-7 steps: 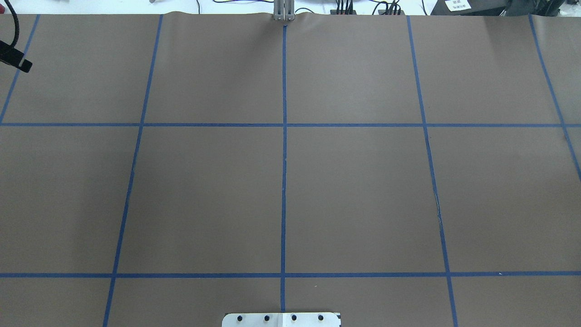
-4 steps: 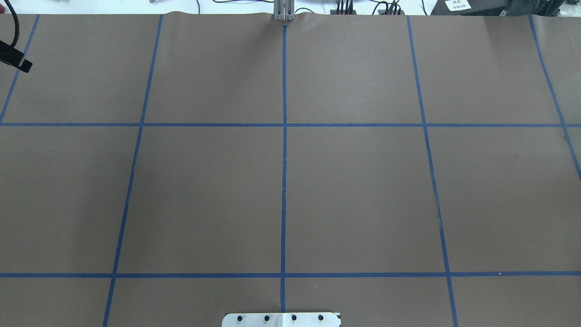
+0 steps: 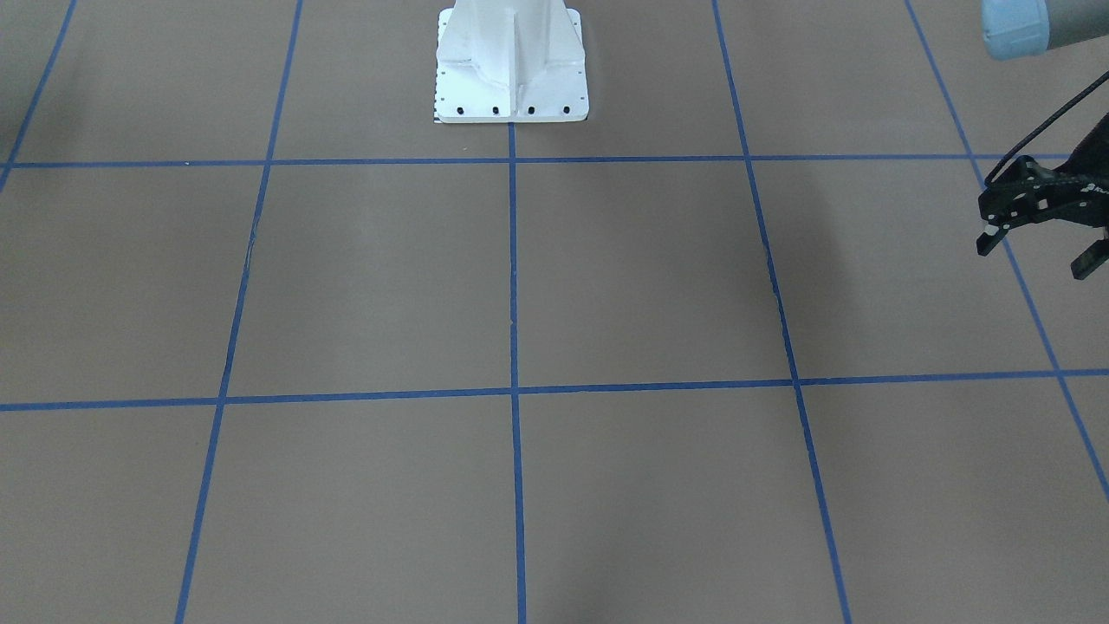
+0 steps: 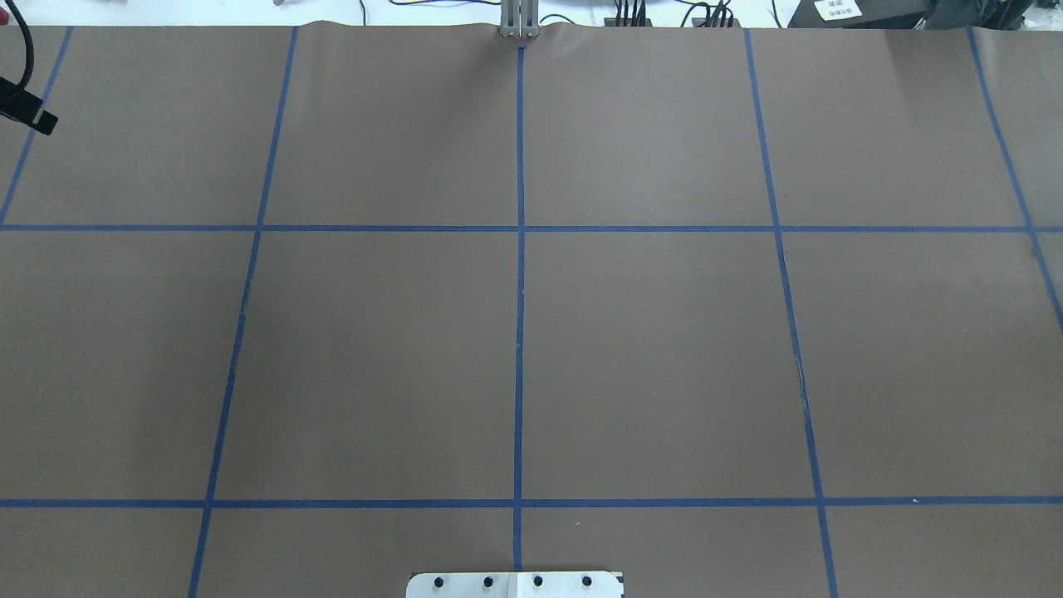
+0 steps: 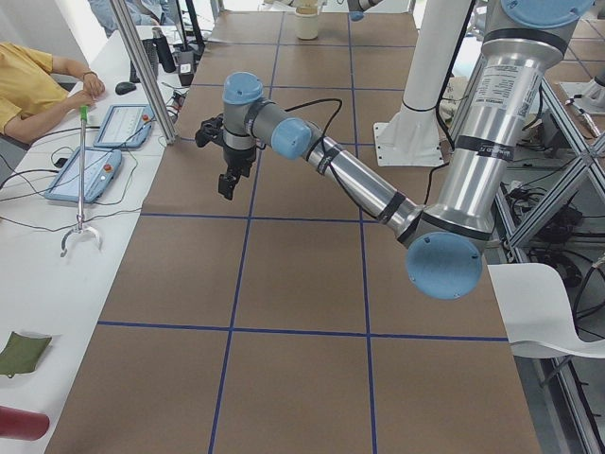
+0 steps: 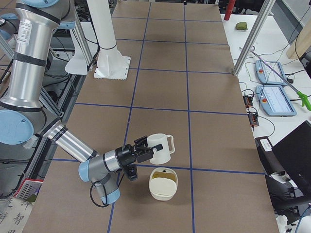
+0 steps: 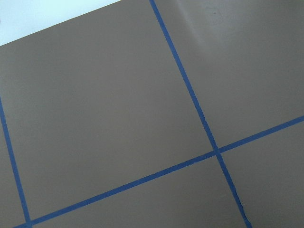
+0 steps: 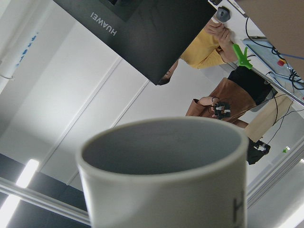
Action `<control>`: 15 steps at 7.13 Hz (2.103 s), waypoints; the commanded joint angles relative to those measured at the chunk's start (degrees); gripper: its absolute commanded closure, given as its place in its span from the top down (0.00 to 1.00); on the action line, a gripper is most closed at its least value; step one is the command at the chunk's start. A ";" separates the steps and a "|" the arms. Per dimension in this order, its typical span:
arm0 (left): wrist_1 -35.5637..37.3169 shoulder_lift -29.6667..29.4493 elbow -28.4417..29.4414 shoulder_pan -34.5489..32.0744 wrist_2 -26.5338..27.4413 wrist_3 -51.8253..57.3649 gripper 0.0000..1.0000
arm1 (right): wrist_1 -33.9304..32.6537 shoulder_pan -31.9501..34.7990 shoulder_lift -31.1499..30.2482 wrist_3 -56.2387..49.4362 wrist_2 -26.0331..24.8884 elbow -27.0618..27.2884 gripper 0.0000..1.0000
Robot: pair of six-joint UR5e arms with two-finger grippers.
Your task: Left arm hands cup to right arm to dump lemon
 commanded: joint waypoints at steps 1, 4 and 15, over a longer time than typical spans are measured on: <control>-0.03 0.17 -0.02 0.00 0.04 0.00 1.00 | -0.05 0.01 -0.24 -5.78 4.12 0.83 0.00; -0.03 0.34 -0.02 0.00 -0.05 0.00 1.00 | -2.32 0.19 -1.82 -24.73 18.02 5.84 0.00; -0.03 0.52 0.24 0.09 -0.14 0.00 1.00 | -22.44 0.19 -5.86 -136.50 26.10 6.29 0.00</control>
